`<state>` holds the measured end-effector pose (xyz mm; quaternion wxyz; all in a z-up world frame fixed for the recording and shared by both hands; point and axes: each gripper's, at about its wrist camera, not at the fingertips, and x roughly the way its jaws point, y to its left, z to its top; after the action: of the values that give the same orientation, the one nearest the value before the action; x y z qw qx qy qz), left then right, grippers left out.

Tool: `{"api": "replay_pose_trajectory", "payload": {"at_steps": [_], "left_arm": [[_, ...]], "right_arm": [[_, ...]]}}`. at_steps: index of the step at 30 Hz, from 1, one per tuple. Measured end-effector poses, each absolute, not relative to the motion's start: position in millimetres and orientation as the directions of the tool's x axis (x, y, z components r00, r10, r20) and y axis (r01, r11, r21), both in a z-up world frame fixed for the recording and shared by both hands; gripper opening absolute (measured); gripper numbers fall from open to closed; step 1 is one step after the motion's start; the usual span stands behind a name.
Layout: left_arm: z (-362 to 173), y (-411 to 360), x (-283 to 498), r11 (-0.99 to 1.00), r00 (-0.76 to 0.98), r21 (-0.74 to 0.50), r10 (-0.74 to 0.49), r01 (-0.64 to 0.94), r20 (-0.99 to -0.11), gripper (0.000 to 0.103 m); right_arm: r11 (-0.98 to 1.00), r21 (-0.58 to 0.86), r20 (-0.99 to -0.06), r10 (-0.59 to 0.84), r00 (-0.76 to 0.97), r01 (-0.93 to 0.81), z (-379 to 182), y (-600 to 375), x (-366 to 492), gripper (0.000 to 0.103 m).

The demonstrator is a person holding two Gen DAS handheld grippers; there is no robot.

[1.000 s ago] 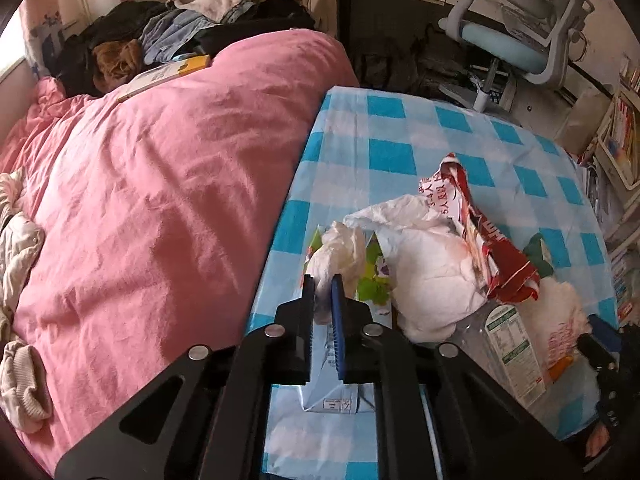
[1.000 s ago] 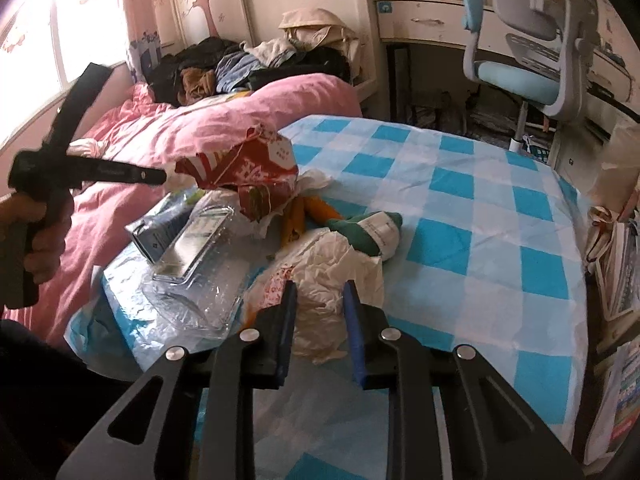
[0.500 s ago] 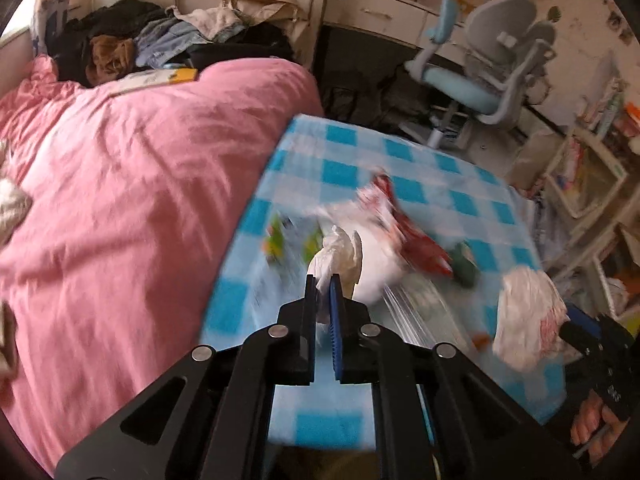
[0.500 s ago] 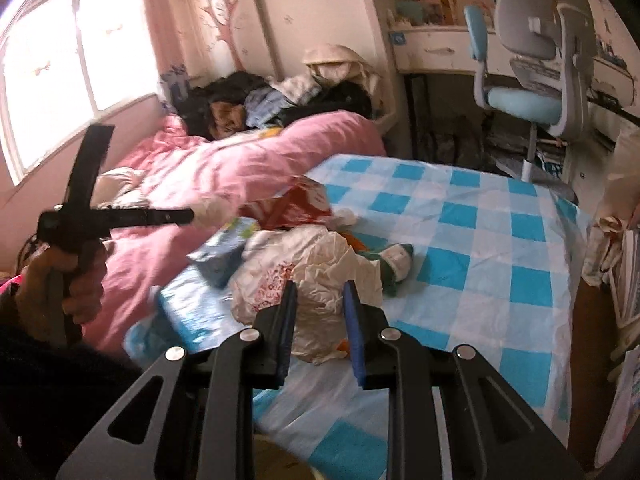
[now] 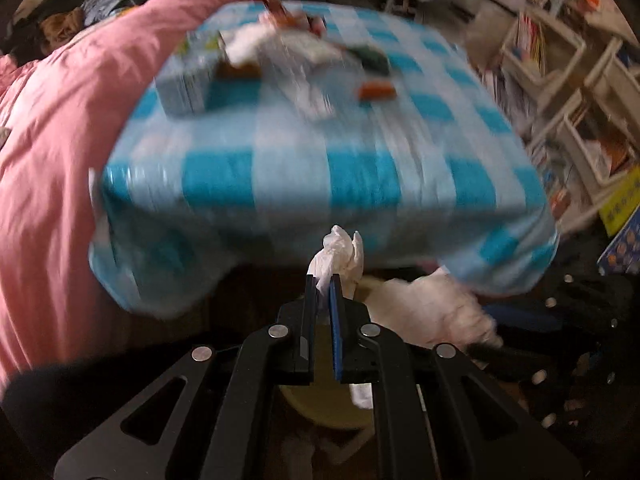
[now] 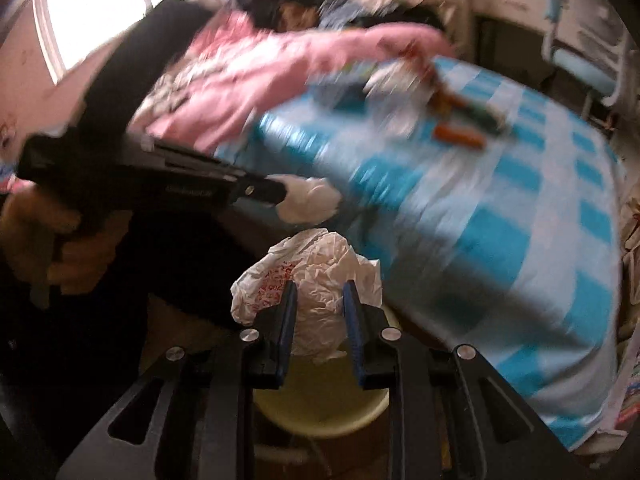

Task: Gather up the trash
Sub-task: 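Carry tissue and bag over the yellow wastebasket and open both tools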

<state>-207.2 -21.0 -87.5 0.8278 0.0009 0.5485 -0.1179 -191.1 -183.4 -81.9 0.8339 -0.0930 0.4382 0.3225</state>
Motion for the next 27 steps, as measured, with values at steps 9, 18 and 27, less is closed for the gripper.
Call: {"api": "replay_pose_trajectory", "payload": {"at_steps": [9,18,27], "left_arm": [[-115.2,-28.8,-244.3,0.98,0.329,-0.016,-0.083,0.199,-0.941,0.047],[-79.0,-20.4,-244.6,0.992,0.533,0.029,-0.041,0.124,-0.845,0.065],[-69.2,-8.5,-244.2,0.997,0.614,-0.017,-0.058,0.073,-0.787,0.07]], "right_arm": [[0.833,0.124,-0.796,0.409,0.447,-0.54,-96.7,-196.0,-193.0,0.048],[0.902,0.131,-0.69,0.381,0.615,-0.412,-74.2,-216.8,-183.7,0.062],[0.92,0.089,-0.627,0.349,0.697,-0.38,-65.4,-213.6,-184.5,0.063]]}}
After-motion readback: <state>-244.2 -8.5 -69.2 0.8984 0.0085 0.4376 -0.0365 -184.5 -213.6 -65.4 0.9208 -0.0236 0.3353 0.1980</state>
